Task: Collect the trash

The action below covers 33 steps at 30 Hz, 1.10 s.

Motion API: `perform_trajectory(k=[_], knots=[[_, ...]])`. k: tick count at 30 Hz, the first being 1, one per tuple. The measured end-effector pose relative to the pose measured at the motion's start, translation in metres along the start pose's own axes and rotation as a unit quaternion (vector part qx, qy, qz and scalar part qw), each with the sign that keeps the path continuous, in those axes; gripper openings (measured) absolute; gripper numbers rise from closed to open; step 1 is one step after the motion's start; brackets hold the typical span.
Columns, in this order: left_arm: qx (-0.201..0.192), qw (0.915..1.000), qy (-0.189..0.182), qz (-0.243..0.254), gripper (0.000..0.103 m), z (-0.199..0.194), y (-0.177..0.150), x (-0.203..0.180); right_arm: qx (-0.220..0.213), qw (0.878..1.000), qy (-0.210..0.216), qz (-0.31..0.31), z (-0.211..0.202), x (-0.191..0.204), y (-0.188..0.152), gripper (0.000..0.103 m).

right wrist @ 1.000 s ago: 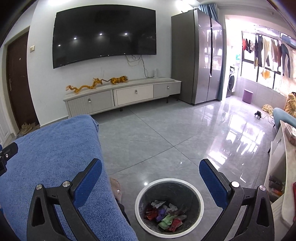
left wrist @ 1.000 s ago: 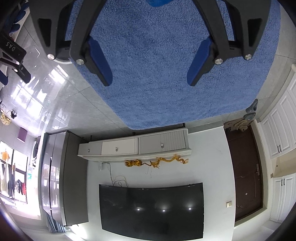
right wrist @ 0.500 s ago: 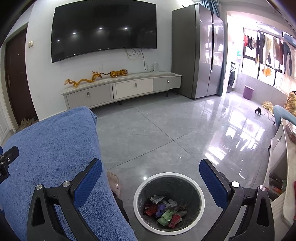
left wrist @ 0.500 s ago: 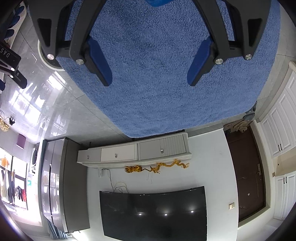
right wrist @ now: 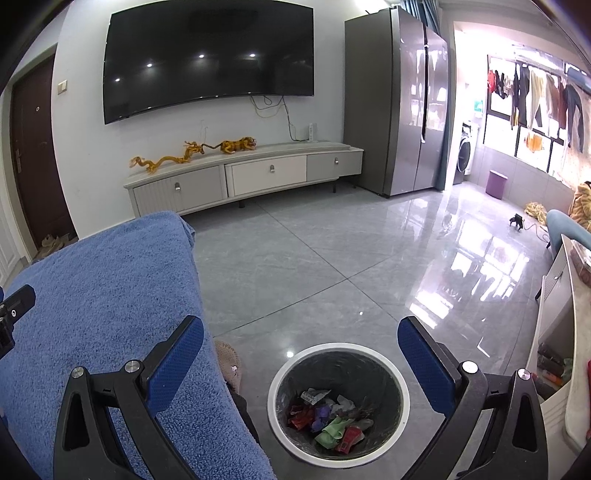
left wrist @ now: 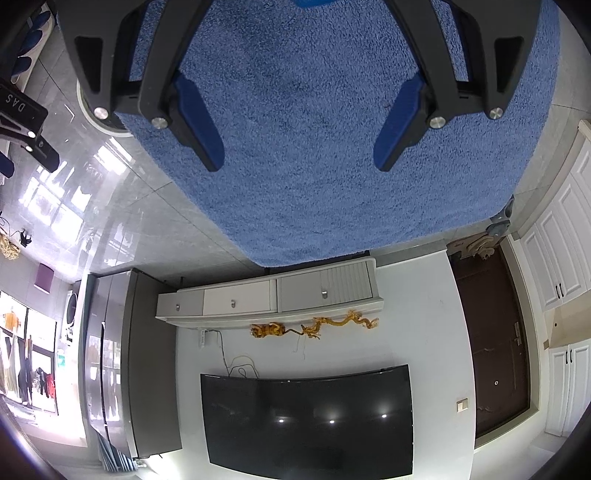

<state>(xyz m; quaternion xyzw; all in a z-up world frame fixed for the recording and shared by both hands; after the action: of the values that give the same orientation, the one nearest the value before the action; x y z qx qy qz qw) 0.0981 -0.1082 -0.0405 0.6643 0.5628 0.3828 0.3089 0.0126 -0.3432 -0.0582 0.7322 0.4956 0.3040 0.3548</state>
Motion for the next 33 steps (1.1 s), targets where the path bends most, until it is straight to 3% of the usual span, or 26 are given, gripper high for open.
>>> perform_trajectory(k=[33], knots=[[-0.015,0.9999,-0.006,-0.004,0.089,-0.0064,0.0074,0.0026,-0.012,1.000,-0.003,-0.001,-0.0067,0.0034,0.0053,0.103]])
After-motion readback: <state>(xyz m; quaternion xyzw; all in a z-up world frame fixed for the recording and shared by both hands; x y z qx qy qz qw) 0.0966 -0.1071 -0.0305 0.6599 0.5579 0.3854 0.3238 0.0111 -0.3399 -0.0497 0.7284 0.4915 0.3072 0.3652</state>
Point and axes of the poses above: each gripper's, at about its wrist camera, not at the fingertips, and z roughly the way its jaws point, x to its left, y to its top, the point moved 9 cm from there along z, roughly the way its jaws point, and after that the axes turned 10 degrees about y, right-handed, at the moved point
